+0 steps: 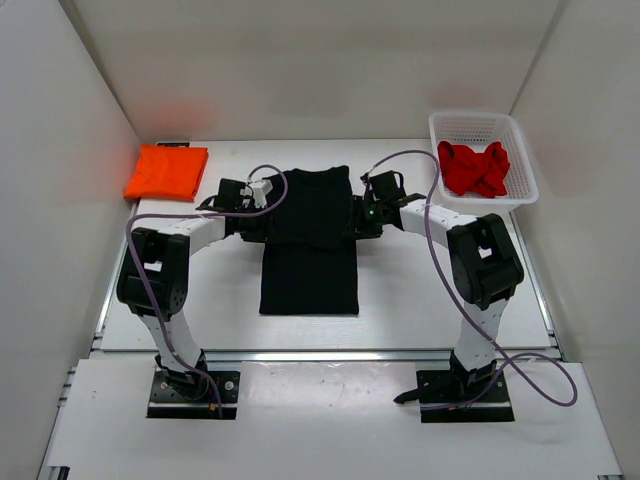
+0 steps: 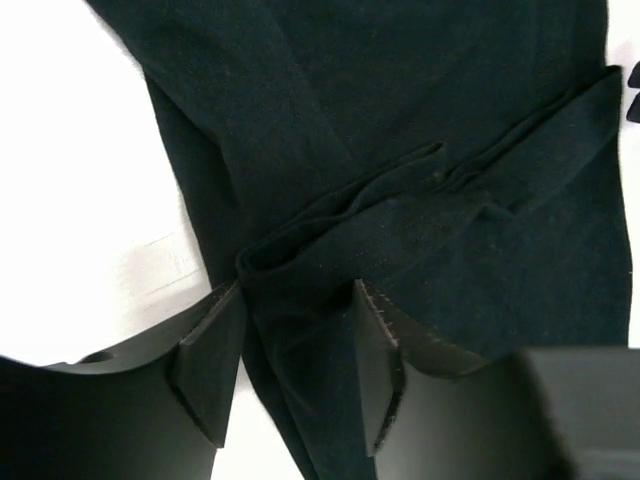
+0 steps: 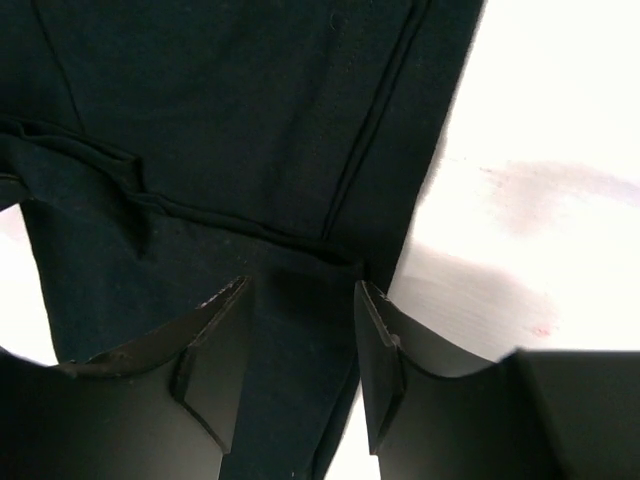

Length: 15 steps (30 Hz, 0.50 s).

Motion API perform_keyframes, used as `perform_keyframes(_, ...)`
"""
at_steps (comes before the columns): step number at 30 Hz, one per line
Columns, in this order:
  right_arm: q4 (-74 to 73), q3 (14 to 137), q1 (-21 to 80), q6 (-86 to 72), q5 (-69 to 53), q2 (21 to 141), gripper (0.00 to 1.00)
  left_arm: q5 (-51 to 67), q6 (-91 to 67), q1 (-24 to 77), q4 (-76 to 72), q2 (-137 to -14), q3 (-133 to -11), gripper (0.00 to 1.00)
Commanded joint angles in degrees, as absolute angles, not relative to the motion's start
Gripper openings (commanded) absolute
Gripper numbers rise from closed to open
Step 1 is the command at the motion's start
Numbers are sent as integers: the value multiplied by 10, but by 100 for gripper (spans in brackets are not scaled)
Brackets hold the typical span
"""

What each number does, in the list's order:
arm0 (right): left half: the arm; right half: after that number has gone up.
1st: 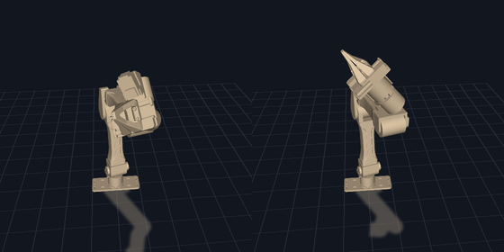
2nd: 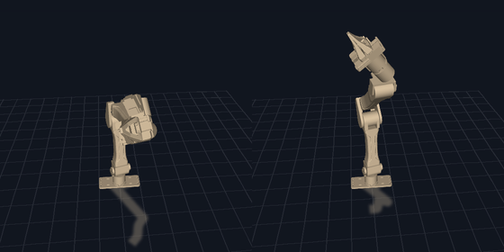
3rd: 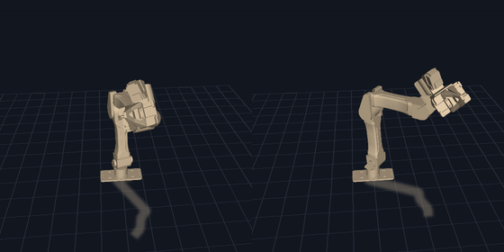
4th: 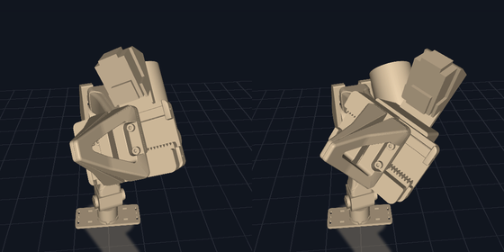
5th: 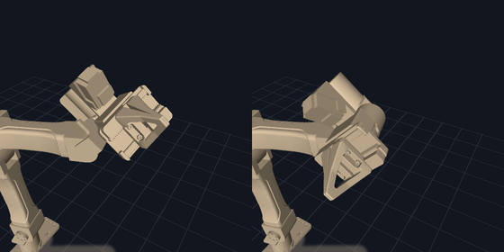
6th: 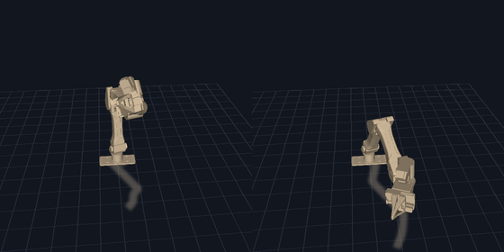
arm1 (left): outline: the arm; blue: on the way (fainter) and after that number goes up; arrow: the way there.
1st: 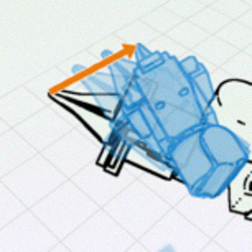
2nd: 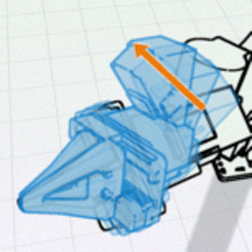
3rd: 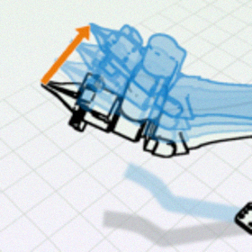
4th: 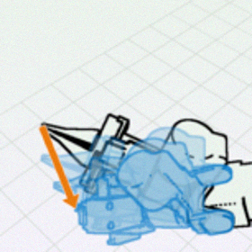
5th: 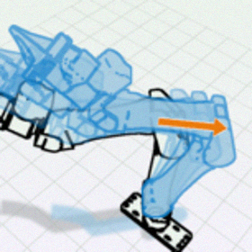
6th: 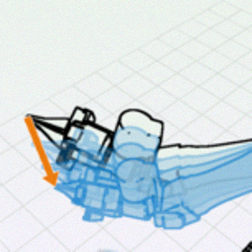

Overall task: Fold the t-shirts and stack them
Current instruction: Fold the folded rectangular tshirt in 1/3 of the way

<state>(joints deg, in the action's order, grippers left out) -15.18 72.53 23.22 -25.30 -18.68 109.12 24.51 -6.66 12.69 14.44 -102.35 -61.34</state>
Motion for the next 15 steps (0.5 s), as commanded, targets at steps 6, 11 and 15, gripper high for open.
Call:
perform_keyframes(6,-135,756,238,-256,-202,1134,38,239,-60,134,127,-1024,-645,46)
perform_keyframes(11,-152,754,235,-260,-184,1136,37,242,-57,134,127,-1021,-649,45)
perform_keyframes(15,-163,746,237,-252,-142,1105,38,253,-55,135,128,-1019,-655,43)
